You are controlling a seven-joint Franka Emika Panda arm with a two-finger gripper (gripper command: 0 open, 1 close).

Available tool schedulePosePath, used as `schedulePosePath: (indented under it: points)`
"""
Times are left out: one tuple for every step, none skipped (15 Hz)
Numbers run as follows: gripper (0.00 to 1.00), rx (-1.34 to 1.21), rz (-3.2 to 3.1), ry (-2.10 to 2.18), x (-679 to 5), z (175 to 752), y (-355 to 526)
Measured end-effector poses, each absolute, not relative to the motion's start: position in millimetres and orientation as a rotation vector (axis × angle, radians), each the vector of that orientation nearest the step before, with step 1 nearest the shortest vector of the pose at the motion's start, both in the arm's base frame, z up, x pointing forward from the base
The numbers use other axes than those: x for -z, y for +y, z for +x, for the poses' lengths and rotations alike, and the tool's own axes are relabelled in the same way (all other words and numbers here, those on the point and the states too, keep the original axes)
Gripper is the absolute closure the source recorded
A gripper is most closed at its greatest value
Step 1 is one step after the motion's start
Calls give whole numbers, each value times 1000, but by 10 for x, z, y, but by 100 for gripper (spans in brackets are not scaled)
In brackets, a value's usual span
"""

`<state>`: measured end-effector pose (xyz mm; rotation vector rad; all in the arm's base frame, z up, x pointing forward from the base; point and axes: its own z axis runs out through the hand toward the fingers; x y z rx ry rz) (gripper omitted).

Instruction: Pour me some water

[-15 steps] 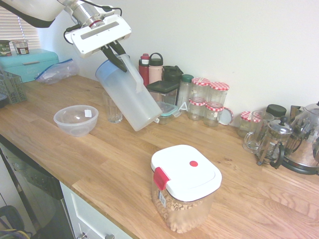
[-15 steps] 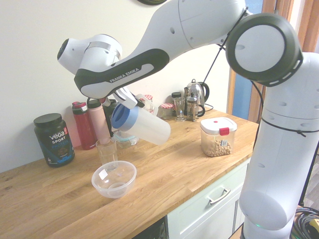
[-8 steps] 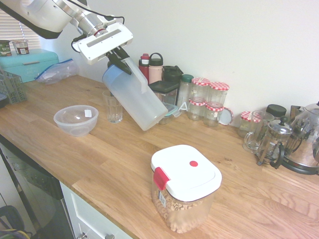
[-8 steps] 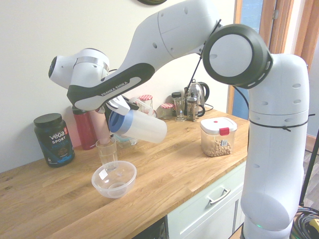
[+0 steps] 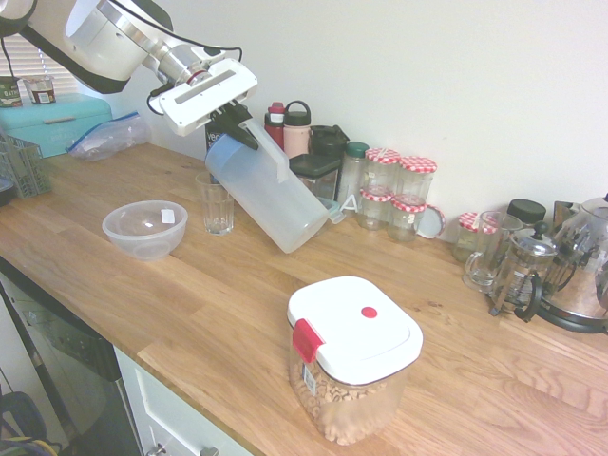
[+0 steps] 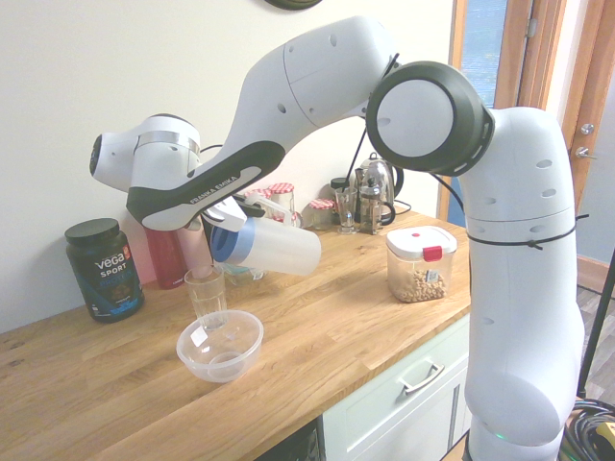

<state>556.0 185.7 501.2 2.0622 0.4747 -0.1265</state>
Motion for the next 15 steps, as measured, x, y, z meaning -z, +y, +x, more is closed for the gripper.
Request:
schedulePosePath:
  points:
    - [100, 122, 2061, 472, -5038, 5562, 1868]
    - [100, 121, 2058, 471, -5047, 5561, 1880]
    - [100, 126, 2053, 473, -5035, 5554, 1897]
    - [100, 129, 2050, 476, -5019, 5548, 1918]
    - [100, 130, 2047, 479, -5010, 5548, 1933]
    - [100, 127, 2045, 480, -5014, 5550, 1943]
    - [100, 118, 2048, 475, -5054, 5560, 1946]
    - [100, 100, 2062, 463, -5156, 5578, 1947]
    - [100, 81, 2095, 448, -5308, 5585, 1942]
    - [100, 67, 2142, 433, -5474, 5563, 1913]
    - [100, 49, 2200, 419, -5677, 5510, 1850]
    - [100, 26, 2261, 398, -5913, 5428, 1753]
    - [100, 1, 2321, 372, -6173, 5323, 1622]
    - [100, -26, 2384, 341, -6445, 5201, 1454]
    - [100, -52, 2445, 303, -6687, 5086, 1264]
